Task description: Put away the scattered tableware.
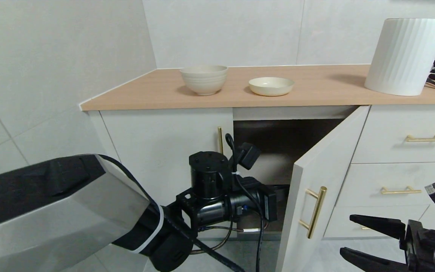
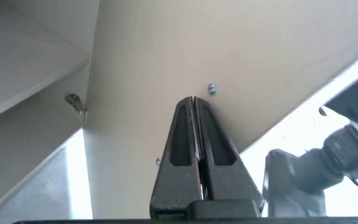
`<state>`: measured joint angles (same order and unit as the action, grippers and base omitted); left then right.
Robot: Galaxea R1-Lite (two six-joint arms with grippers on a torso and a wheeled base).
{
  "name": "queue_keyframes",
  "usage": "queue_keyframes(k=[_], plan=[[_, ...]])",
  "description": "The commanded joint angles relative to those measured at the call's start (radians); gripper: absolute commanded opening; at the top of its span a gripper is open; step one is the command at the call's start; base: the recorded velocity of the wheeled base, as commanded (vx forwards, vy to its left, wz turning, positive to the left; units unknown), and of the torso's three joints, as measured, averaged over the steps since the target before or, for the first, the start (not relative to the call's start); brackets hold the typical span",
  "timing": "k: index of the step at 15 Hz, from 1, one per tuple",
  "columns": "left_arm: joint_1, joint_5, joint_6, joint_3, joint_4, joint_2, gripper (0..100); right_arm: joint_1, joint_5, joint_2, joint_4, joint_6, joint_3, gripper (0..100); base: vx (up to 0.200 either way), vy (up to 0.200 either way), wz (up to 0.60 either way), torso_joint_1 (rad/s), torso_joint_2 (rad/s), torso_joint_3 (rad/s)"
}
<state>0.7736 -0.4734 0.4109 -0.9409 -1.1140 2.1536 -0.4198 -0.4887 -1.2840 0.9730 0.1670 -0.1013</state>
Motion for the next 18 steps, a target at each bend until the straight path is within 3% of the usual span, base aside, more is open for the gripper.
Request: queue_keyframes(k=[1,2,6,9,13,18], plan=[[0.001,0.001,0.0,-0.113,0.074,0.055,0,-0.001,-0.001,-0.011,0.001,0.0,0.0,100,0.0,0.0,0.0,0.0,0.0,0.0],[0.001,0.001,0.0,-0.154,0.115,0.068,0,-0.001,-0.002,-0.012,0.001,0.0,0.0,100,0.0,0.0,0.0,0.0,0.0,0.0],[0.006,0.001,0.0,-0.167,0.137,0.069,0,-0.011,-0.005,-0.011,0.001,0.0,0.0,100,0.0,0.0,0.0,0.0,0.0,0.0],[0.007,0.001,0.0,-0.185,0.151,0.083,0,-0.022,-0.005,-0.014,0.001,0.0,0.002,100,-0.2,0.0,0.0,0.009,0.0,-0.001],[0.016,0.001,0.0,-0.254,0.221,0.111,0,-0.022,-0.005,-0.017,0.001,0.0,0.005,100,0.0,0.0,0.0,0.0,0.0,0.0],[0.026,0.001,0.002,-0.292,0.234,0.13,0,-0.053,-0.008,-0.006,0.001,0.0,0.009,100,0.0,0.0,0.0,0.0,0.0,0.0]])
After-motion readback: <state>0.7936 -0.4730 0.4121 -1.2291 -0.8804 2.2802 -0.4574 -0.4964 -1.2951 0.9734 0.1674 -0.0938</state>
